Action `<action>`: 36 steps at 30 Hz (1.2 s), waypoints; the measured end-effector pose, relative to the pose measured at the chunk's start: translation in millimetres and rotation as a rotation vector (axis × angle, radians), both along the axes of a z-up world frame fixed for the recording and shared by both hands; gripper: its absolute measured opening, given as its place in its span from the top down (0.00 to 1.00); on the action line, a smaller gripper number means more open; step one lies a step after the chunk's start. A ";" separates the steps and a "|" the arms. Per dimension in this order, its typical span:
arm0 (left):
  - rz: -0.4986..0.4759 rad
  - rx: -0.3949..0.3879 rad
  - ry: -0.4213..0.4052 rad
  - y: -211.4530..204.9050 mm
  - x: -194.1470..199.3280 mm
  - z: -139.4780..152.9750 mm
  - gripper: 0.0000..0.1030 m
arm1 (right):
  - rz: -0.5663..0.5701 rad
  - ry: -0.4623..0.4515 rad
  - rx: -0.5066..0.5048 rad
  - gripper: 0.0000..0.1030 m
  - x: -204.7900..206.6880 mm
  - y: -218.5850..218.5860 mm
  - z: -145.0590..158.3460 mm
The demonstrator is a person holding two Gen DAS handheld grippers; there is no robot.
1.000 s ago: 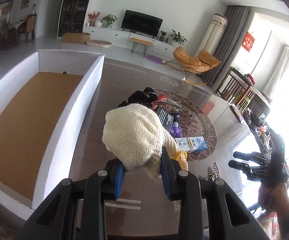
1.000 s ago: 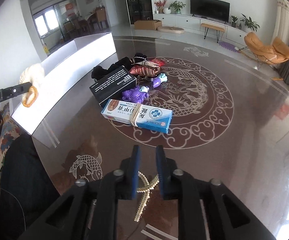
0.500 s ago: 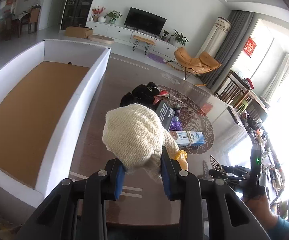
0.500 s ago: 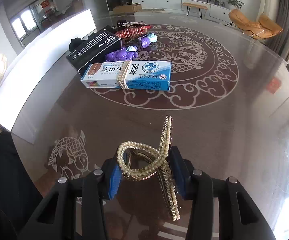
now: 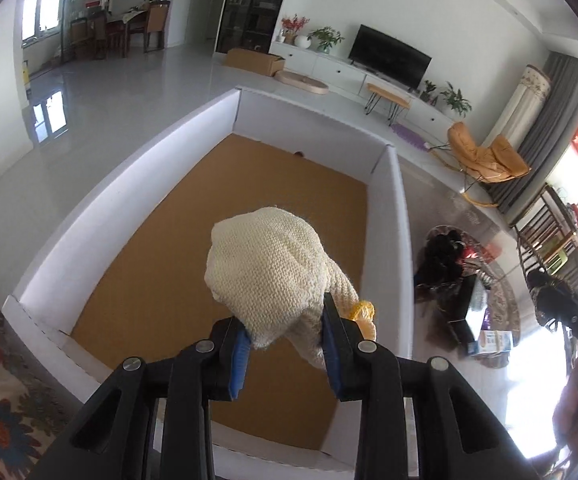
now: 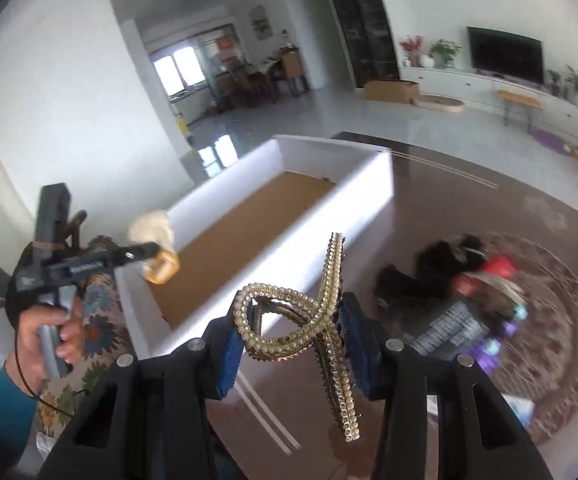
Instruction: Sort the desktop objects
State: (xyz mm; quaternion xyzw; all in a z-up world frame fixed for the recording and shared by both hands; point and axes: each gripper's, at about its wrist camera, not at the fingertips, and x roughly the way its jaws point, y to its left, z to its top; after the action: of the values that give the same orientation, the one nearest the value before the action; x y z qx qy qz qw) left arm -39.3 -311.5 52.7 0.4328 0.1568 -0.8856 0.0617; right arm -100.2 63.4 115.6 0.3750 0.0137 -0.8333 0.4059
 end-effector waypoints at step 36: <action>-0.526 -0.050 -0.170 313.7 -12.0 -127.7 0.11 | -0.511 -0.034 0.329 0.00 47.9 248.5 -173.0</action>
State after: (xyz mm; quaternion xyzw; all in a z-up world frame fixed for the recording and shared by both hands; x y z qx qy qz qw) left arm -51.3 2.2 -75.0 0.5298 0.0115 -0.8352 -0.1470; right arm -52.3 311.9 -57.4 0.4411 0.0468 -0.8886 0.1172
